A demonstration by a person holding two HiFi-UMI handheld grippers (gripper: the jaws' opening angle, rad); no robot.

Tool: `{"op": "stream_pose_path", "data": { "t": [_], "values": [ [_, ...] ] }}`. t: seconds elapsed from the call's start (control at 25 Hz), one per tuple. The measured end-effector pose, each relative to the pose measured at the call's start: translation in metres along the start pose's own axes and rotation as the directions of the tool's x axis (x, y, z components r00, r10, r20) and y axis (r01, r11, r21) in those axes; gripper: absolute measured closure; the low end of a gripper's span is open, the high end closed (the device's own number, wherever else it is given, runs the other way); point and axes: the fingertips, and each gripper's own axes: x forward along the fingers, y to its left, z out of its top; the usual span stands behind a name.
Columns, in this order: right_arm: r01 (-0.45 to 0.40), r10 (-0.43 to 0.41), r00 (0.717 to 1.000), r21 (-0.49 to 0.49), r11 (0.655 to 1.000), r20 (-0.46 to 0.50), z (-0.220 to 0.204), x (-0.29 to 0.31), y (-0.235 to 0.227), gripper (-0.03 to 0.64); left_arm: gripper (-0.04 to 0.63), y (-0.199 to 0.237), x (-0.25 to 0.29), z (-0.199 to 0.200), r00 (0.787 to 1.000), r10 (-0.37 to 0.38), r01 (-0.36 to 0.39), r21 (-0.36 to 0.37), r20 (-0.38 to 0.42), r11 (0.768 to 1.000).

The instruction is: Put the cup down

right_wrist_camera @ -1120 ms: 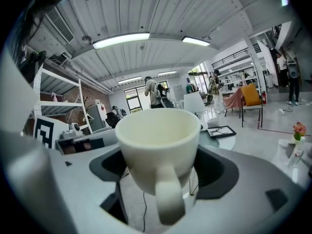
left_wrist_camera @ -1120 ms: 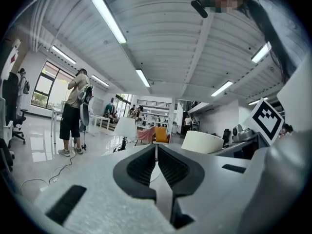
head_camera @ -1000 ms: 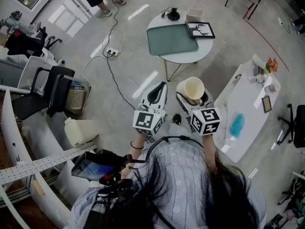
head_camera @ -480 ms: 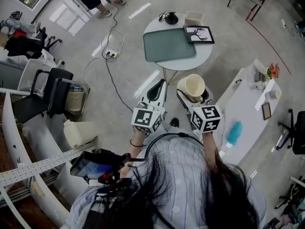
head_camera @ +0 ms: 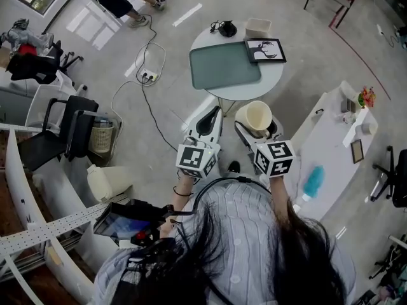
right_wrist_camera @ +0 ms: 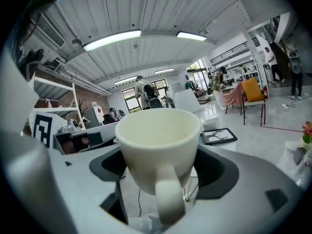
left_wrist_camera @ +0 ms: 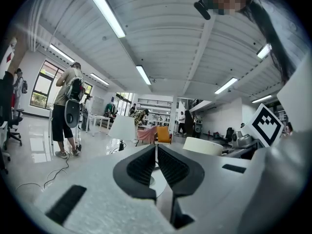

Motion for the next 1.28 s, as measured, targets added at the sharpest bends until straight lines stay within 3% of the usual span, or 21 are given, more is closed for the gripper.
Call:
{"op": "stream_pose_path", "data": {
  "t": [0.48, 1.28],
  "values": [
    [0.047, -0.047, 0.999, 0.003, 0.999, -0.017, 0.025, 0.063, -0.025, 0.225, 0.577, 0.051, 0.059, 0.014, 0.999, -0.040, 0.039, 0.016, 0.008, 0.999],
    [0.188, -0.183, 0.981, 0.085, 0.978, -0.065, 0.034, 0.205, -0.090, 0.225, 0.577, 0.152, 0.148, 0.008, 0.990, -0.122, 0.119, -0.042, -0.076, 0.992]
  ]
}}
